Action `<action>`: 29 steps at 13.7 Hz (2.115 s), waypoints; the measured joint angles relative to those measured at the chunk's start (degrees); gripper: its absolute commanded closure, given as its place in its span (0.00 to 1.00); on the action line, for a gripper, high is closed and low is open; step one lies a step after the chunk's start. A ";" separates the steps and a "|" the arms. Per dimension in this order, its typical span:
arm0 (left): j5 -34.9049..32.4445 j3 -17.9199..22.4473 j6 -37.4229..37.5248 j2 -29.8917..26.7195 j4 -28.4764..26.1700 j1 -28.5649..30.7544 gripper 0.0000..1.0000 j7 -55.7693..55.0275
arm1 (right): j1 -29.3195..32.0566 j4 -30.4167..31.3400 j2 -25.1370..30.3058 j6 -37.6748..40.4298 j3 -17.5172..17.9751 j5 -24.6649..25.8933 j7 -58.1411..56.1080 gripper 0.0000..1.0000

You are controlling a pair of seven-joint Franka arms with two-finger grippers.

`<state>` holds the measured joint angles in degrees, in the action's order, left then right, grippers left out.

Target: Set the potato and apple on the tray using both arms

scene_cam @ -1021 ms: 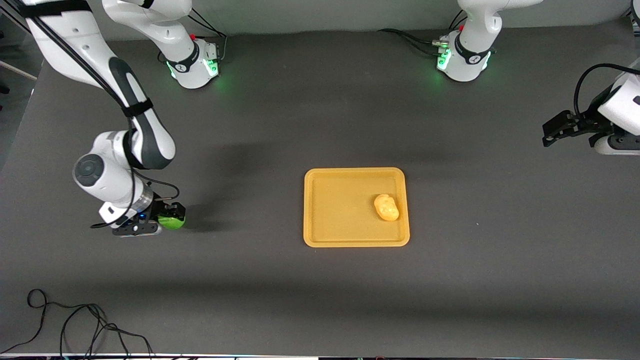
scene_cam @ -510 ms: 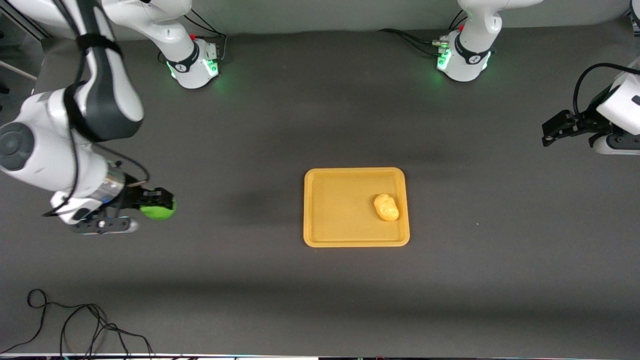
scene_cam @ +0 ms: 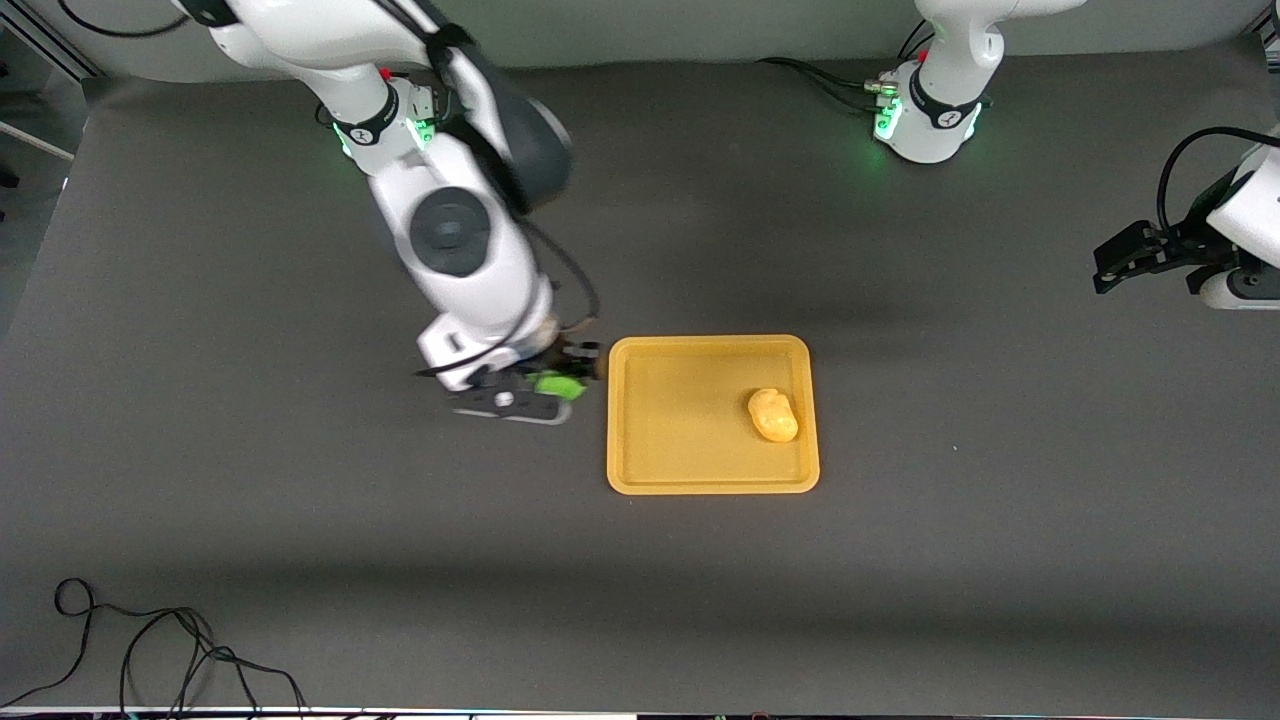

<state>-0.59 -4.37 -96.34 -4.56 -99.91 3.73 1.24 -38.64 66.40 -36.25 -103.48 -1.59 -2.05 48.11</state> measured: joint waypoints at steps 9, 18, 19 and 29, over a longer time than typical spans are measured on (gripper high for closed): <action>-0.01 0.01 0.01 0.00 -0.01 0.00 0.00 0.03 | -7.19 -13.15 -23.26 -17.52 -0.57 3.48 7.52 0.69; -0.01 0.01 0.07 0.00 -0.02 0.00 0.00 0.04 | -7.23 -14.01 -28.33 -20.45 -0.66 6.19 7.52 0.10; -0.01 0.01 0.07 0.00 -0.02 0.00 0.00 0.04 | -7.23 -14.01 -28.36 -20.45 -0.68 6.19 7.51 0.00; -0.02 0.01 0.11 0.00 -0.04 0.00 0.00 0.03 | -6.22 -18.75 -16.52 -0.79 -1.08 6.22 7.51 0.00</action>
<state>-0.60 -4.36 -96.23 -4.56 -99.96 3.74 1.27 -44.86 47.65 -52.77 -104.27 -2.67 4.16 55.61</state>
